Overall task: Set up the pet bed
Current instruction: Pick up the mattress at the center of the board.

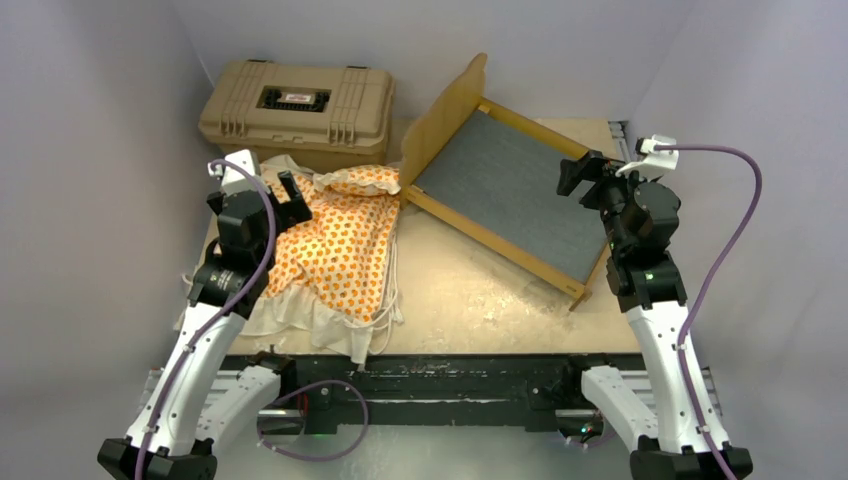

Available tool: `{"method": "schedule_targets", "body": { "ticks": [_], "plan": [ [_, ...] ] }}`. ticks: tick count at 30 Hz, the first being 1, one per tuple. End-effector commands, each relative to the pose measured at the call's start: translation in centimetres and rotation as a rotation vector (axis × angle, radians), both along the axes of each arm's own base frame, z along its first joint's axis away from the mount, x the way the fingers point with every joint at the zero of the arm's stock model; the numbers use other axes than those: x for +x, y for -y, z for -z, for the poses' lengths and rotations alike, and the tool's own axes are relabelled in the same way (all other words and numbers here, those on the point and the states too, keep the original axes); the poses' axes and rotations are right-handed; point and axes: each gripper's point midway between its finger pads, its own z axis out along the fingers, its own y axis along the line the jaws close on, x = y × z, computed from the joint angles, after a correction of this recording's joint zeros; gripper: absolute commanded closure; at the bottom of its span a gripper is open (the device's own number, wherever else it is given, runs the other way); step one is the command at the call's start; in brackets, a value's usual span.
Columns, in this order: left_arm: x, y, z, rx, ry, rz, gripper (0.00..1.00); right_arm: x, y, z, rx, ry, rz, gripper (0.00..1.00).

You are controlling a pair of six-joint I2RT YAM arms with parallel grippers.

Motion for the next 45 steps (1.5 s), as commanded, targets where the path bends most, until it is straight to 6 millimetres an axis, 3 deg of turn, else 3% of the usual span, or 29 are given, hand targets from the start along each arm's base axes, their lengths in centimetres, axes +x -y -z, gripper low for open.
{"method": "schedule_targets", "body": {
  "ticks": [1,12,18,22,26,34,42,45],
  "plan": [
    [0.3,-0.4,-0.8,-0.015,0.032,-0.04,0.01,0.0,-0.4,-2.3,0.008,0.062,-0.019,0.01],
    [0.8,-0.1,1.8,-0.012,-0.051,-0.037,0.01,0.1,-0.7,-2.0,0.006,0.059,-0.033,0.01],
    [2.1,0.7,5.8,-0.009,-0.235,-0.047,0.01,-0.2,-0.6,-1.9,0.005,0.063,-0.034,0.01],
    [2.9,2.0,10.5,0.004,-0.425,-0.006,0.03,-0.2,-0.8,-1.6,0.005,0.064,-0.045,0.01],
    [3.4,3.5,13.6,-0.022,-0.508,0.054,0.08,-0.6,-0.8,-1.5,0.005,0.067,-0.044,0.01],
    [4.3,6.5,17.3,-0.101,-0.587,0.171,0.23,-1.2,-0.8,-1.3,0.008,0.079,-0.049,0.01],
    [3.3,8.7,21.8,-0.207,-0.666,0.22,0.24,-1.2,-0.9,-1.1,0.008,0.079,-0.051,0.01],
    [3.0,9.1,22.7,-0.233,-0.68,0.227,0.32,-1.1,-0.9,-1.1,0.008,0.078,-0.051,0.01]
  ]
}}
